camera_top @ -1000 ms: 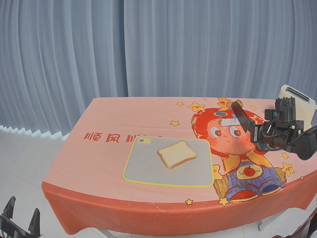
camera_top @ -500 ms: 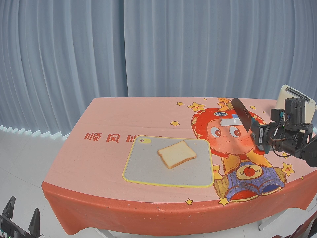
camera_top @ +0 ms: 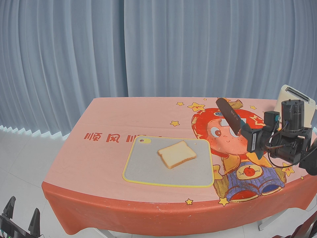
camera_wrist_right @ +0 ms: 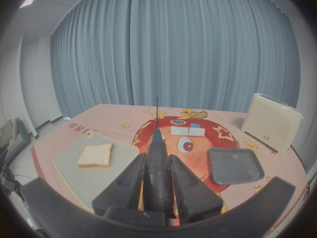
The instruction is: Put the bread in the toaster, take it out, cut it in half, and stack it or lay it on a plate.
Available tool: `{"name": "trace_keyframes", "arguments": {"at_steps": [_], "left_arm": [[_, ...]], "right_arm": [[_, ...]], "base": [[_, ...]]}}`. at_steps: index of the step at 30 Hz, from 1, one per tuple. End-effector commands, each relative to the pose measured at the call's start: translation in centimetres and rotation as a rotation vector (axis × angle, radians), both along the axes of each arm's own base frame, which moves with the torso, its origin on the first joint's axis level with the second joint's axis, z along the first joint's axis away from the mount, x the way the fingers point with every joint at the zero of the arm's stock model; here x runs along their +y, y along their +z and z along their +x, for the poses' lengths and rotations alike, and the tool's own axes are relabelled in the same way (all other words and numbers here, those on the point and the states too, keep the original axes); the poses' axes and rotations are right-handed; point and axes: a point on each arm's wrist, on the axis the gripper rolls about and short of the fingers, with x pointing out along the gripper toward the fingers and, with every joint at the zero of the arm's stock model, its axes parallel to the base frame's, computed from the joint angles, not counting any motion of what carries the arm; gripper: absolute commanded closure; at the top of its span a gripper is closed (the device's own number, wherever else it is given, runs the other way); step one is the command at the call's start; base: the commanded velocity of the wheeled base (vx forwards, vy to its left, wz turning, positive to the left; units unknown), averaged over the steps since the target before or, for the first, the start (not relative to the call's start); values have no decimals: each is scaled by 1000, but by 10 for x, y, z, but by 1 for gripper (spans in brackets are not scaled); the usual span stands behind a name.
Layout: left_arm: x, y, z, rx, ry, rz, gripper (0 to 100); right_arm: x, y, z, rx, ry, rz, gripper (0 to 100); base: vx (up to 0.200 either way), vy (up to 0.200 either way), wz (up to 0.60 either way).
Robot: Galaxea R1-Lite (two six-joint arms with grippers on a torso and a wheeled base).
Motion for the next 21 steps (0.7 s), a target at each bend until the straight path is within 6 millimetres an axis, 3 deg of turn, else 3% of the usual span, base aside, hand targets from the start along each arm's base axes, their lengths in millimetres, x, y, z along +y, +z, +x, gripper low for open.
{"name": "trace_keyframes", "arguments": {"at_steps": [1,8,11,15,21], "left_arm": [[0,-5,1,20,0,0,0],[0,-5,1,20,0,0,0],[0,-5,1,20,0,-2,0],[0,-5,1,18,0,0,0],[0,-5,1,20,0,0,0]], "right_arm": [[7,-3,-15,2,59,5,100],[14,8,-32,-66,127,47,100],[10,4,-41,-51,148,49,100],[8,0,-43,-33,160,48,100],[11,13,-50,-83,186,74,100]], "base": [[0,0,0],[0,0,0],[0,0,0],[0,0,0],[0,0,0]]}}
